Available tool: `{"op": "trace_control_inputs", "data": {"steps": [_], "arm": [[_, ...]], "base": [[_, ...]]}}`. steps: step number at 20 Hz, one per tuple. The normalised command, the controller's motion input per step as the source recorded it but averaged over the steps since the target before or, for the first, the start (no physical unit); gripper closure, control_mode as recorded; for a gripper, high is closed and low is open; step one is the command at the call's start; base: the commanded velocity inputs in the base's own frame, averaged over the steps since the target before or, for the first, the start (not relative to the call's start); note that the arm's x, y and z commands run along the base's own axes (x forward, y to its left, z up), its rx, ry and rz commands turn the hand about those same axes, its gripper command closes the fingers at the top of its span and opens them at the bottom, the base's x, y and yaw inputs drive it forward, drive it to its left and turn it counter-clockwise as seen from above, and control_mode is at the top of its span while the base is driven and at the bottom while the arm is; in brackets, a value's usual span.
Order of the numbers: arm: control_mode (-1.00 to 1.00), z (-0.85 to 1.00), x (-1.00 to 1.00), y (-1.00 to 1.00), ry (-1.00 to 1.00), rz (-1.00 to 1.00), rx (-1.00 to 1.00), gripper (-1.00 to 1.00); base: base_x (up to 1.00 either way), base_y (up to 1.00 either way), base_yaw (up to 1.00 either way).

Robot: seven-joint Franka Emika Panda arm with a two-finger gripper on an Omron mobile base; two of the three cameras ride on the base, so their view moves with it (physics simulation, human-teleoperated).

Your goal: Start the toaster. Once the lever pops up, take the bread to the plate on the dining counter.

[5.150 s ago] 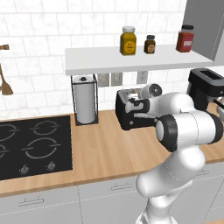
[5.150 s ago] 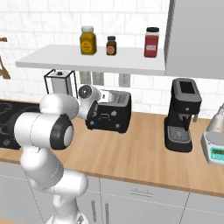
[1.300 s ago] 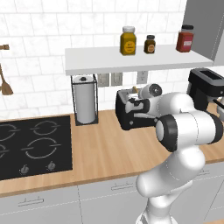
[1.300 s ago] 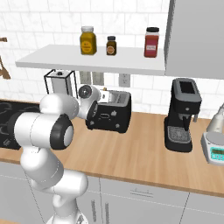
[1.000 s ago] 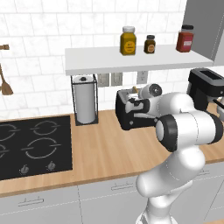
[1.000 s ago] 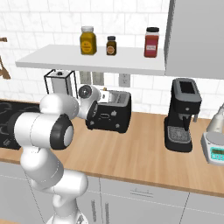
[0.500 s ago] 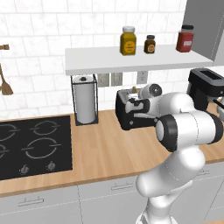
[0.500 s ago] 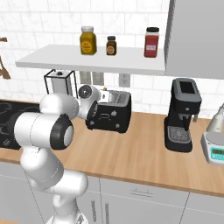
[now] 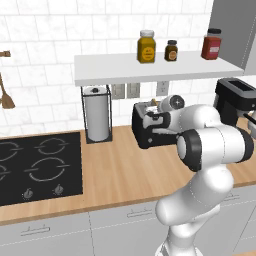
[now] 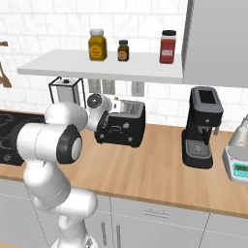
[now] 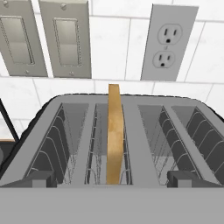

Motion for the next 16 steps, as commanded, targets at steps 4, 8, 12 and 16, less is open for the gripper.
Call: {"op": "trace_control_inputs", "data": {"steps": [4,8,12,16], "arm": [[-1.0,0.0,0.26,0.0,0.0,0.0,0.0,-1.0],[-1.0,0.0,0.23,0.0,0.0,0.0,0.0,-1.0],[-1.0,0.0,0.13,0.0,0.0,0.0,0.0,-1.0],[-1.0,0.0,0.05,0.0,0.0,0.0,0.0,-1.0]], "base": [[0.0,0.0,0.0],[0.0,0.0,0.0],[0.0,0.0,0.0],[0.0,0.0,0.0]]}}
